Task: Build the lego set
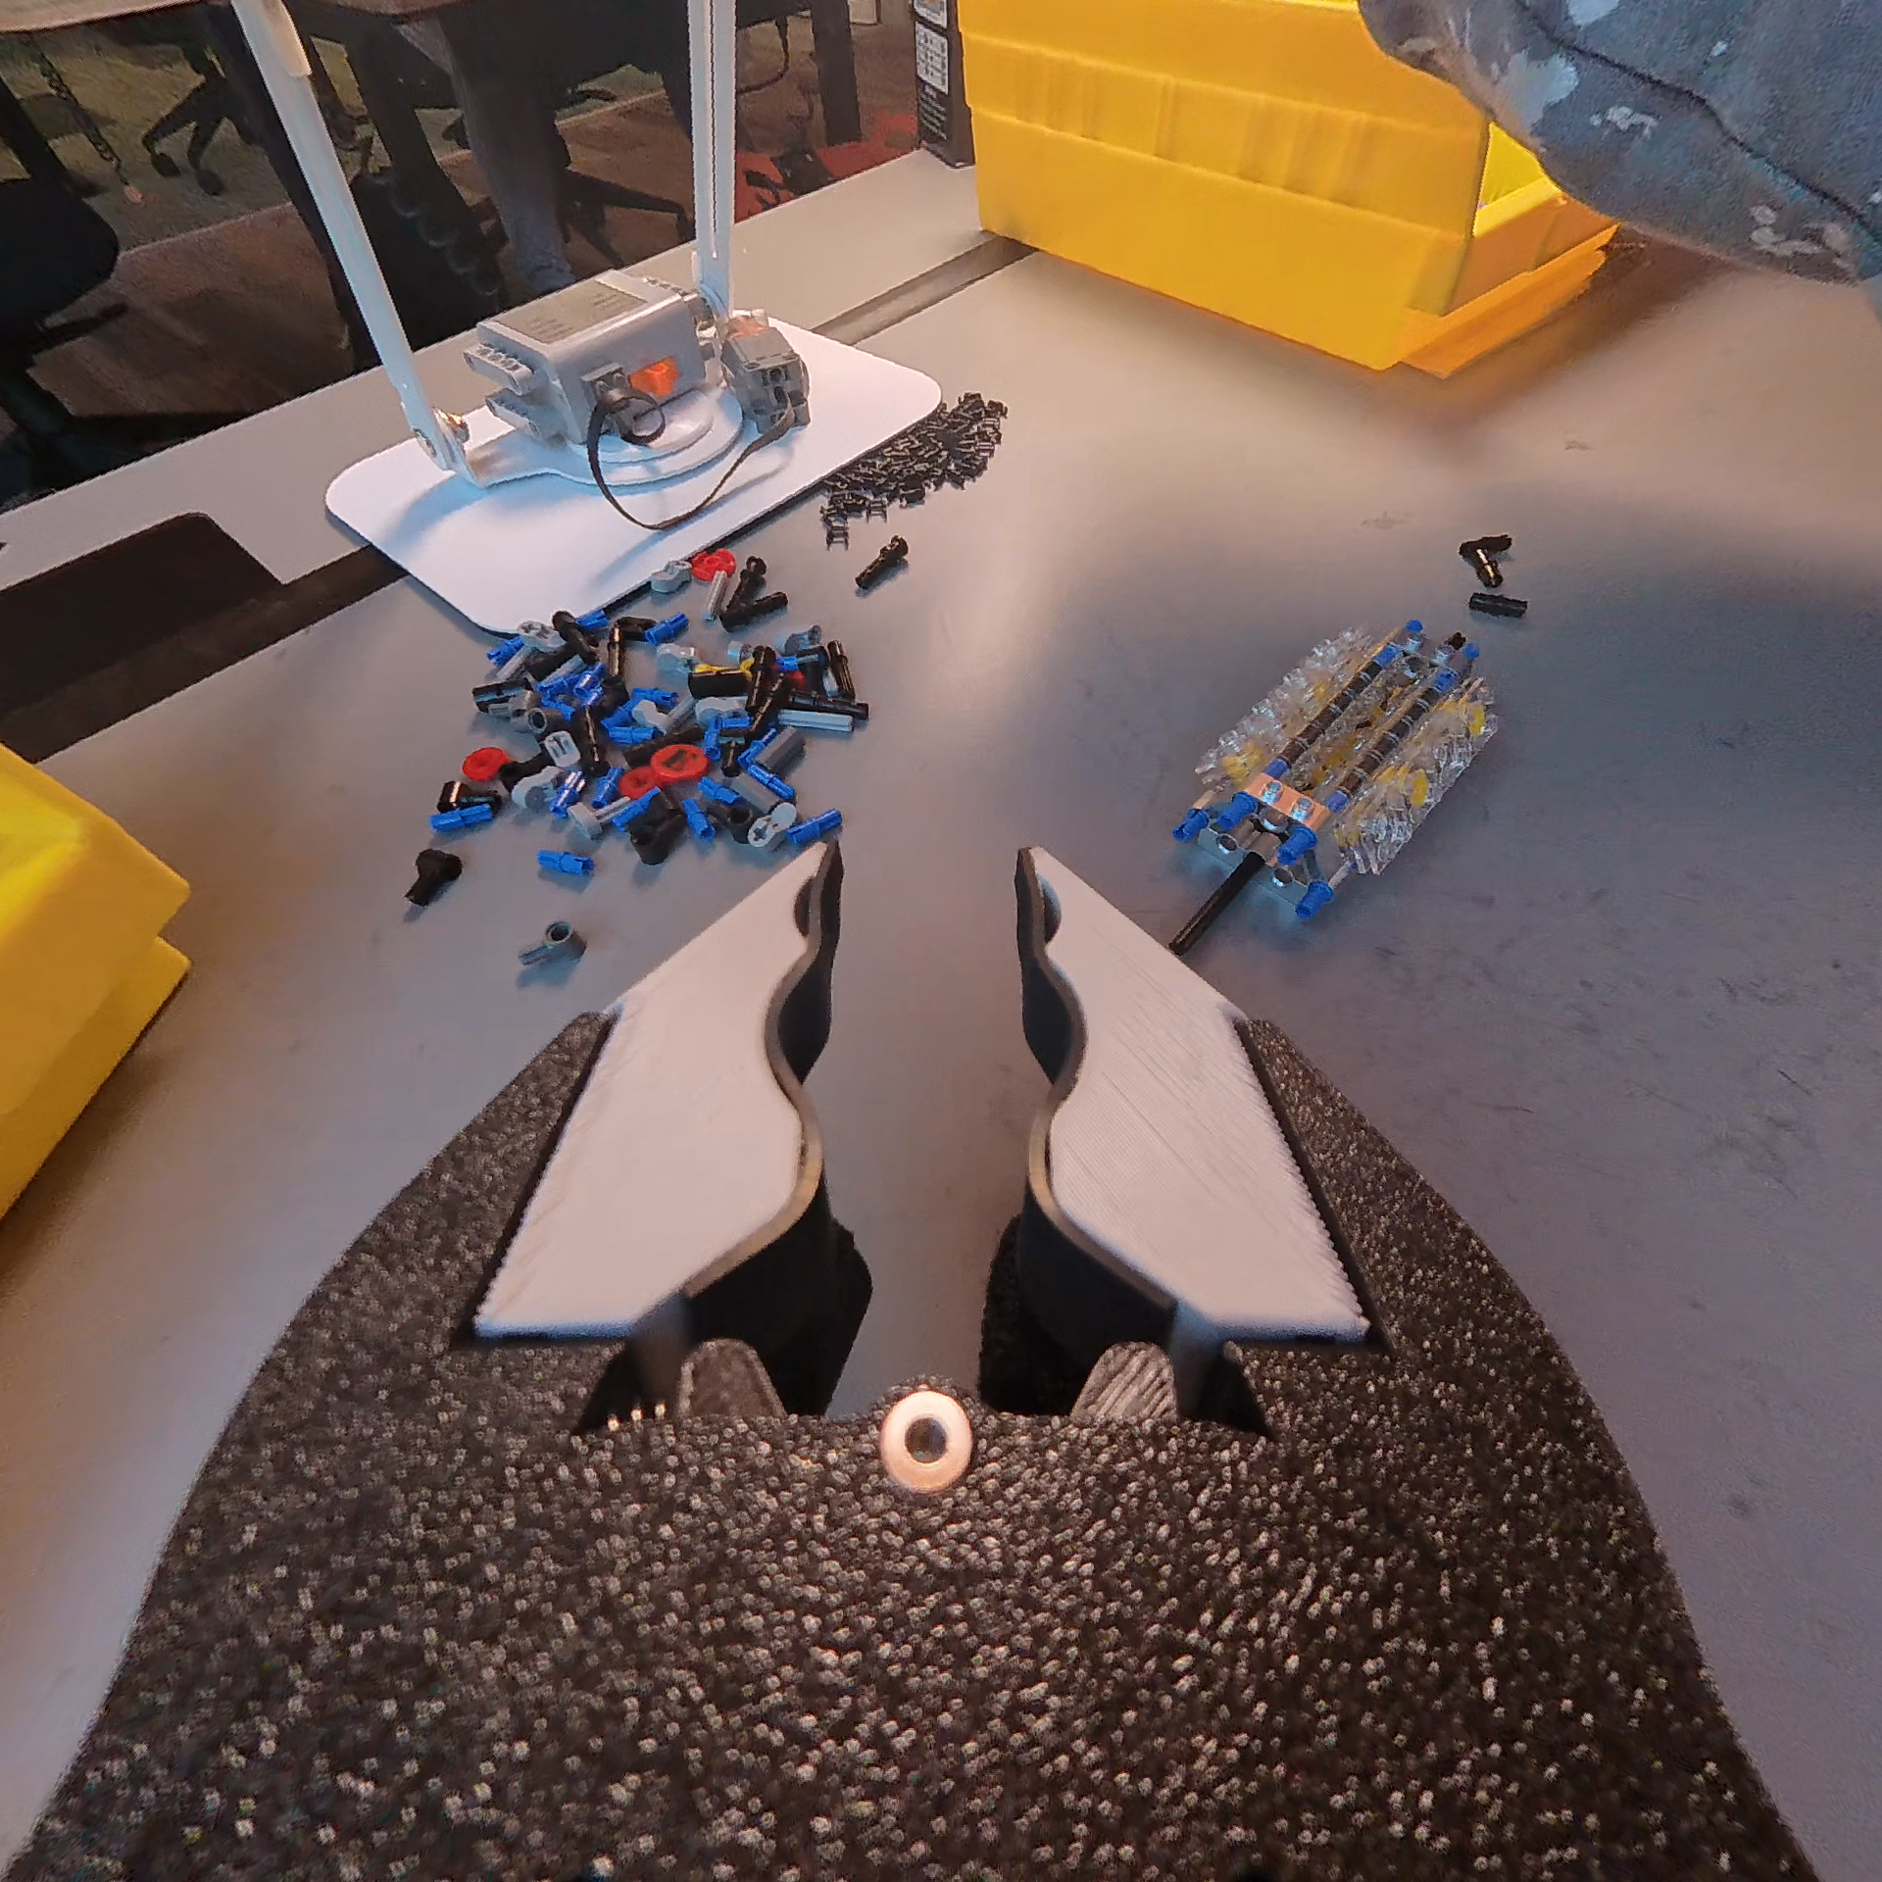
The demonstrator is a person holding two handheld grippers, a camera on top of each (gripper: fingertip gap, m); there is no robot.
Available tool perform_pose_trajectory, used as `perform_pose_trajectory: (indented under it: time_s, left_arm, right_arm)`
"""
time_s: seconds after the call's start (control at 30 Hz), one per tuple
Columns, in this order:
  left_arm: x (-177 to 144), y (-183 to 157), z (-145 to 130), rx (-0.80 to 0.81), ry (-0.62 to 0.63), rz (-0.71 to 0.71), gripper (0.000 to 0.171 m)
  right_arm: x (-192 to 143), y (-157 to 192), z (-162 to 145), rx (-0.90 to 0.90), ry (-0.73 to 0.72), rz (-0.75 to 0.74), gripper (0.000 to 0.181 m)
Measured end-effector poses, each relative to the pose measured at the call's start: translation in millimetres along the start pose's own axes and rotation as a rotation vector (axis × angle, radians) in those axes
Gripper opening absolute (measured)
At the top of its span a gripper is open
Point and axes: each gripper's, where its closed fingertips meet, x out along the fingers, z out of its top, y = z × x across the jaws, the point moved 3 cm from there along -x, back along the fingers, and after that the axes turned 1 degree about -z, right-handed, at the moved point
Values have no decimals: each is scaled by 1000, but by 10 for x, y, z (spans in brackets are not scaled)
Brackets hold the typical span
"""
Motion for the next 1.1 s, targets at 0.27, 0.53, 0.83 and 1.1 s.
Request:
perform_pose_trajectory:
  time_s: [0.27, 0.53, 0.83, 1.1]
  left_arm:
    - [0, -13, -4, 10, 2, -6, 33]
    - [17, -21, -16, 13, 16, -12, 33]
    - [54, -23, -55, 22, 51, -7, 33]
    - [68, -38, -75, 39, 65, -4, 33]
  right_arm:
    - [-404, -273, 268, -54, -48, -7, 0]
    - [-1362, -1636, -371, -74, 290, -176, 9]
    - [-1853, -1713, -1587, 36, 973, 12, 19]
    - [-1419, -1355, -2169, -69, 1027, 235, 24]
